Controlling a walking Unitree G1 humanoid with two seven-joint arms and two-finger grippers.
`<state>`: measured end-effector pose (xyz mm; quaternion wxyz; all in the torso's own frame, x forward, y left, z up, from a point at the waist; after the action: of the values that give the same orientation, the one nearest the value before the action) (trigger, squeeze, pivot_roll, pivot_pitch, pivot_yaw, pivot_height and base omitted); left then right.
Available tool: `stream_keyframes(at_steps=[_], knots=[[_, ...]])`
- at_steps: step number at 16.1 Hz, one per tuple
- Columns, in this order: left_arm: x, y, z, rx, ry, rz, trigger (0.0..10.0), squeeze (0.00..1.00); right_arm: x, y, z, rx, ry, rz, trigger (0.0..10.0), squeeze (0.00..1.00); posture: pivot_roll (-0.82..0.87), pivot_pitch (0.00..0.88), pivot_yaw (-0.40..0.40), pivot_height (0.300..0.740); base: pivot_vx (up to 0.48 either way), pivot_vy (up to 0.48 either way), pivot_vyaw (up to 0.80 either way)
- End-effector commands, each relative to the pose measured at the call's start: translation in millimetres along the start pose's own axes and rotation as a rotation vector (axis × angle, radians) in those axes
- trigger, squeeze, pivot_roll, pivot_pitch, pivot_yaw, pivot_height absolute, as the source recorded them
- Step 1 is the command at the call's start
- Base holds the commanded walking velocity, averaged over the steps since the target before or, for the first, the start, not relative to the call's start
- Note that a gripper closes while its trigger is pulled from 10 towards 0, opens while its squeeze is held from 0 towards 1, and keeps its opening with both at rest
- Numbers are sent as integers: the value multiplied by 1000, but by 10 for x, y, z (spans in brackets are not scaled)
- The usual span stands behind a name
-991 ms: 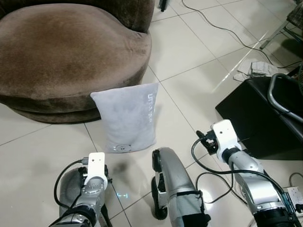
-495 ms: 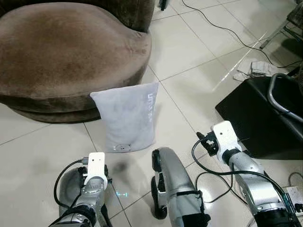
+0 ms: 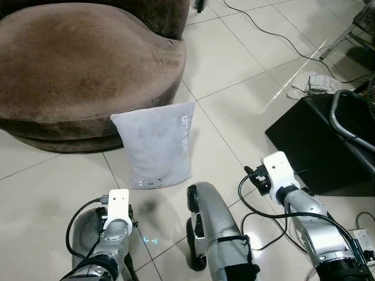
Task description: Move the pillow to the sofa from floor
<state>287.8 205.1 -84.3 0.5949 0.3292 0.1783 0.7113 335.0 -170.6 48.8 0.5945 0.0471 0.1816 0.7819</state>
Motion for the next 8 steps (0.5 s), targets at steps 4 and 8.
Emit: stream_keyframes(at_steps=[4,8], knots=[[-63,72,-341,98,-10,-14,10000,0,34,19,-136,39,-5,2,10000,0,-184,273,-208,543,0,0,0],[-74,72,-338,98,-7,-16,10000,0,67,12,-130,38,-9,8,10000,0,-188,272,-208,543,0,0,0]])
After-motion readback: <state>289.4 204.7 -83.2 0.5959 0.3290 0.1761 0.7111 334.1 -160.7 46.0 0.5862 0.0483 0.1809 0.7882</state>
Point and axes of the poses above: a point about 5 cm out from each wrist's last joint towards the gripper, its own y axis pointing back from the gripper into the wrist, its own z axis along the axis of the wrist's last joint, x = y × z, the point moved 6 cm from there along -y, pointing out of the wrist towards the gripper, and after that the axes turned 8 degrees about -y, right-handed, at the moved point
